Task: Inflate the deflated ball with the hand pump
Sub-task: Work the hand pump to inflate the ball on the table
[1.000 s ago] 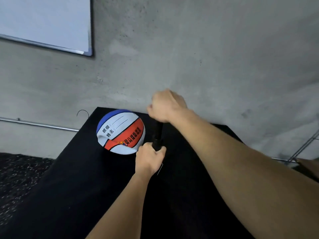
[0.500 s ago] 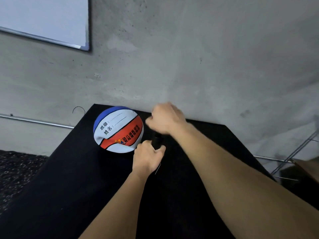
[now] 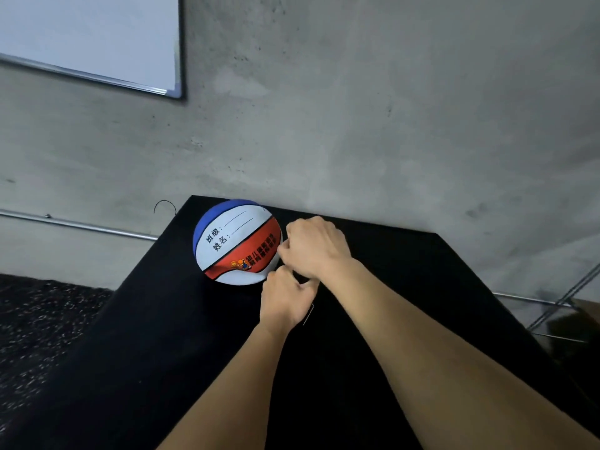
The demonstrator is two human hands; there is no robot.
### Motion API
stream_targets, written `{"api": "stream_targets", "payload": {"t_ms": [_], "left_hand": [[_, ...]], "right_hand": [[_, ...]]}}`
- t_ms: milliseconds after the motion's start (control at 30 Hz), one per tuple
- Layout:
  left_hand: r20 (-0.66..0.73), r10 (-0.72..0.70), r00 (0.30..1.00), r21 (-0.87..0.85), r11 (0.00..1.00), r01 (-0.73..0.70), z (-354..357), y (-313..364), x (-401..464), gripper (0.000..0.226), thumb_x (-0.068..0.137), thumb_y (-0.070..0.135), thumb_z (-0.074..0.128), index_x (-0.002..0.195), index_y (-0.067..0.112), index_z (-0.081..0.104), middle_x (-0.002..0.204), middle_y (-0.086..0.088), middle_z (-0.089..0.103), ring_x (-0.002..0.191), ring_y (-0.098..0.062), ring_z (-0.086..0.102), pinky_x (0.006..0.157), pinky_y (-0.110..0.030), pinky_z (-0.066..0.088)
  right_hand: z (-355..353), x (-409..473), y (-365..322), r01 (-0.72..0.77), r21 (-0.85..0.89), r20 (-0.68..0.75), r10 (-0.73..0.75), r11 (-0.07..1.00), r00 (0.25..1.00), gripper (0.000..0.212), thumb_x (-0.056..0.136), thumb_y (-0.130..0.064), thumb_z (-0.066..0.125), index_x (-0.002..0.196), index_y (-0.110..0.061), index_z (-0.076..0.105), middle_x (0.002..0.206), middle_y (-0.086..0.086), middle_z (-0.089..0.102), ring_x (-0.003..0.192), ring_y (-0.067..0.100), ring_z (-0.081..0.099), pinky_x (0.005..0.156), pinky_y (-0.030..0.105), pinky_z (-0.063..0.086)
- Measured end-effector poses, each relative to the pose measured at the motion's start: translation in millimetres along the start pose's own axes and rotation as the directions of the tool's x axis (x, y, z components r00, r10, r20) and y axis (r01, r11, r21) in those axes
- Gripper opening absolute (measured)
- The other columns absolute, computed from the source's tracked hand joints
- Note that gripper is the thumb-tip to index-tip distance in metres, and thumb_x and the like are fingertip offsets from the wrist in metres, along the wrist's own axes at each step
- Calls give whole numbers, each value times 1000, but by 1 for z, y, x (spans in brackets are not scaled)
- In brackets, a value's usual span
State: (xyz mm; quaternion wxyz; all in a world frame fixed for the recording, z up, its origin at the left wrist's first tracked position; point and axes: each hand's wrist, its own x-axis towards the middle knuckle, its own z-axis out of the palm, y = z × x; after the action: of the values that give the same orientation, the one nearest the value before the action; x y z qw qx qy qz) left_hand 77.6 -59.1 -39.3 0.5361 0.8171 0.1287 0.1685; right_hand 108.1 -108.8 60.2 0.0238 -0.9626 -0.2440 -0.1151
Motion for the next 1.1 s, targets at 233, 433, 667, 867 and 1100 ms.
{"api": "stream_targets", "payload": {"t_ms": [233, 433, 667, 867, 1100], "left_hand": [[4, -47, 999, -4, 999, 47, 1, 2, 1, 36, 80, 35, 64, 52, 16, 51, 62, -1, 62, 64, -22, 62, 63, -33, 49], [15, -18, 1000, 28, 999, 17, 1, 0, 1, 26, 77, 40, 63, 64, 18, 57, 81, -9, 71, 82, -33, 66, 69, -36, 51], [-4, -55, 998, -16, 998, 55, -7, 2, -6, 25, 78, 39, 65, 74, 14, 62, 80, -2, 71, 82, -26, 67, 73, -36, 54], [17, -56, 998, 42, 998, 55, -2, 3, -1, 27, 81, 36, 65, 69, 12, 63, 68, 3, 62, 75, -24, 65, 75, -35, 55], [37, 2, 999, 105, 994, -6, -2, 6, -3, 50, 67, 58, 48, 80, 13, 67, 86, -10, 73, 89, -36, 68, 75, -40, 56]], "right_hand": [[-93, 38, 4, -47, 64, -222, 60, 997, 973, 22, 79, -33, 57, 82, -12, 62, 84, 10, 61, 78, 34, 55, 65, 28, 38], [-5, 3, -1, -41, 43, -122, 46, 998, 992, 21, 86, -32, 56, 92, -16, 68, 98, 14, 69, 95, 38, 64, 68, 34, 42], [-41, 2, -19, 47, -19, -39, -47, 999, 998, 18, 85, -31, 57, 88, -16, 66, 100, 14, 68, 91, 36, 63, 69, 32, 42], [-76, 26, -1, -8, 78, -211, 24, 997, 977, 19, 82, -33, 57, 77, -15, 59, 79, 9, 57, 77, 34, 54, 65, 29, 38], [-2, -7, 7, -53, 53, -65, 56, 997, 996, 18, 89, -29, 53, 74, -21, 50, 88, 10, 64, 82, 35, 58, 65, 33, 41]]}}
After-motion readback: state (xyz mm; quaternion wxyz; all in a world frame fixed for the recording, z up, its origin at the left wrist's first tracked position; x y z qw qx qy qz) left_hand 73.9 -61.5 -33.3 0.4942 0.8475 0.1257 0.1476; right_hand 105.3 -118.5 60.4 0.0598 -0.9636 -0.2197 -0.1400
